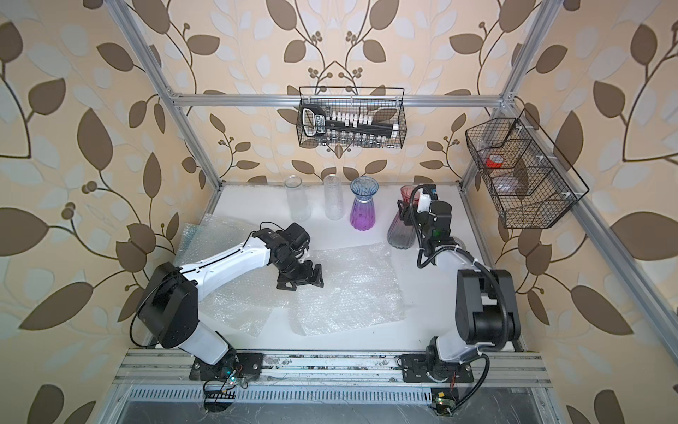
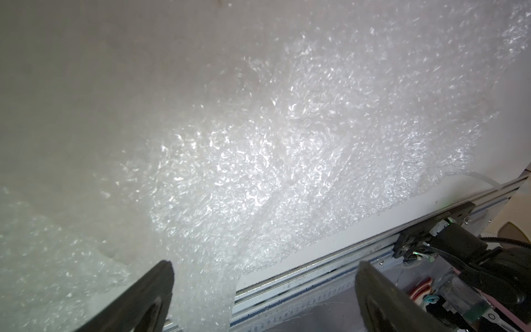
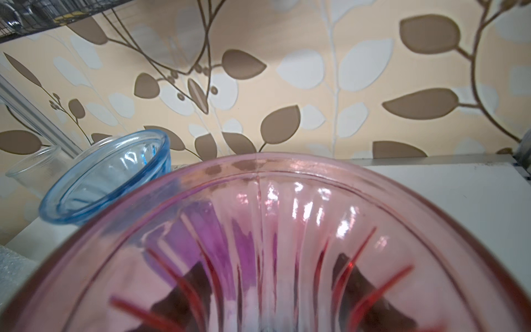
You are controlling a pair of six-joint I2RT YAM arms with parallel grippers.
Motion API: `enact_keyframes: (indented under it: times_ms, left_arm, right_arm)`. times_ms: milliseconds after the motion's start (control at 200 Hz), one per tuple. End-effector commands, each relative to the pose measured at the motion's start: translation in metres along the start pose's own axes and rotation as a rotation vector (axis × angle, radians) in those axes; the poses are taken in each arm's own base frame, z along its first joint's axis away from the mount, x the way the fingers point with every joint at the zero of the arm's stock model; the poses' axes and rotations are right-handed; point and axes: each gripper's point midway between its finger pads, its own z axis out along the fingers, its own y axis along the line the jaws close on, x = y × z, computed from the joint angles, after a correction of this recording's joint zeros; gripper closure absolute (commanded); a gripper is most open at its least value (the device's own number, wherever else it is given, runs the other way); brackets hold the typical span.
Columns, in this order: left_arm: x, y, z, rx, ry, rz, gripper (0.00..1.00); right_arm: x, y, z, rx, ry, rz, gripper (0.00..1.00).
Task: Unwrap the vase from the bubble wrap
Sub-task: Place the vase at the center of the board.
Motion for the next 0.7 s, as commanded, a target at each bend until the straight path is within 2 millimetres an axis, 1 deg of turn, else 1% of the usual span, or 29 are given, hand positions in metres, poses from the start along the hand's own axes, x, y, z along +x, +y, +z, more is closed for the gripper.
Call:
enact_keyframes:
  times_ms: [0, 145, 240, 335, 505, 695]
  left_arm:
    - [0.003, -0.006, -0.008, -0.009, 0.023, 0.004, 0.01]
    - [0.001, -0.005, -0.010, -0.029, 0.028, -0.005, 0.01]
    - [0.000, -0.006, -0.011, -0.028, 0.025, -0.009, 0.01]
    - [0.000, -0.005, -0.011, -0.032, 0.029, -0.016, 0.01]
    - [-0.003, -0.005, -0.009, -0.043, 0.038, -0.013, 0.01]
    - [-0.005, -0.005, -0.009, -0.057, 0.045, -0.003, 0.01]
  right_arm:
    - [-0.092, 0.030, 0.004, -0.149, -0.297, -0.127, 1.00]
    - [-0.081, 0.020, 0.028, -0.152, -0.294, -0.166, 1.00]
    - [-0.069, 0.019, 0.043, -0.176, -0.271, -0.200, 1.00]
    - [-0.062, 0.017, 0.055, -0.184, -0.262, -0.221, 1.00]
    - [-0.052, 0.018, 0.070, -0.233, -0.249, -0.249, 1.00]
    - [-0.030, 0.017, 0.081, -0.256, -0.220, -0.242, 1.00]
